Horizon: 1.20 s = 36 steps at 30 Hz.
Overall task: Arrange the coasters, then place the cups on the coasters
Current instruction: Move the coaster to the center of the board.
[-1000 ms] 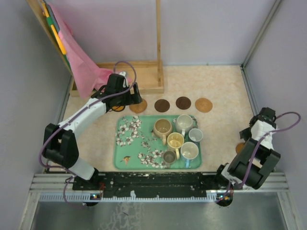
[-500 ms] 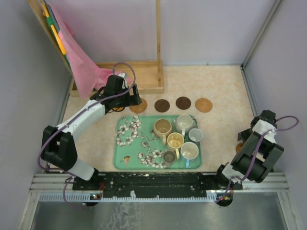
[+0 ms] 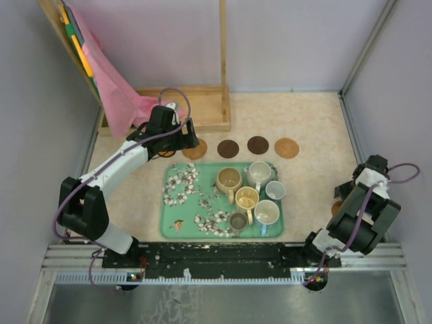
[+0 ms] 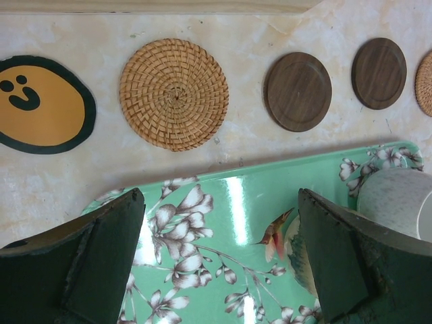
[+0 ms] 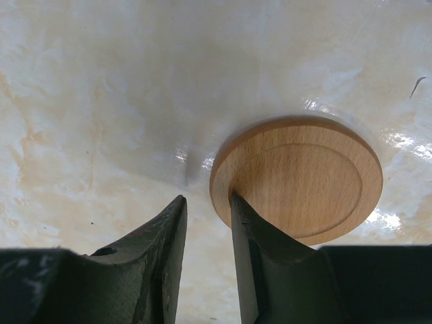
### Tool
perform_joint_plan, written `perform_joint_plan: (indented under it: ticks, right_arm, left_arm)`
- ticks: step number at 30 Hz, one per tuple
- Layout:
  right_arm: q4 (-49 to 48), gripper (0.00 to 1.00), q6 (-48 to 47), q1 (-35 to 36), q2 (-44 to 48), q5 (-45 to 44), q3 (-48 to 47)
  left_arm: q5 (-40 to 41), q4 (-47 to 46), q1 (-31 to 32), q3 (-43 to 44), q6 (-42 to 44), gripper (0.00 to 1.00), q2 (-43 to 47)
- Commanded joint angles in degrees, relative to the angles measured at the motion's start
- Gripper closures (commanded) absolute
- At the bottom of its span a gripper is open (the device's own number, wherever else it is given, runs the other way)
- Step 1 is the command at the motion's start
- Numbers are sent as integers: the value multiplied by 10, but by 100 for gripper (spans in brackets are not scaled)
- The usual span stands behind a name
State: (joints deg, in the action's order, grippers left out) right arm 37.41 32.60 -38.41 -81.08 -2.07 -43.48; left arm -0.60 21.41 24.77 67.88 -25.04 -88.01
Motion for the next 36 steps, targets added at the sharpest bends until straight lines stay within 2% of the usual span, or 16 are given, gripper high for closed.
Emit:
perform_joint_plan:
  ticks: [1, 8, 23, 31, 36]
  right_arm:
    - [-29, 67, 3, -3, -20, 4, 11]
    - [-64, 67, 2, 9, -47, 41, 12]
    - [-76, 66, 34, 137, -128, 18, -81]
    - [-76, 66, 38, 162, -103, 6, -95]
    - [-58, 66, 21, 169, -115, 14, -141]
  left_arm:
    - [5, -12, 2, 7, 6, 0, 8]
    - [3, -10, 3, 13, 6, 0, 0]
    - [19, 9, 3, 48, 14, 0, -20]
    - [24, 9, 2, 49, 13, 0, -25]
    - [19, 8, 2, 55, 11, 0, -34]
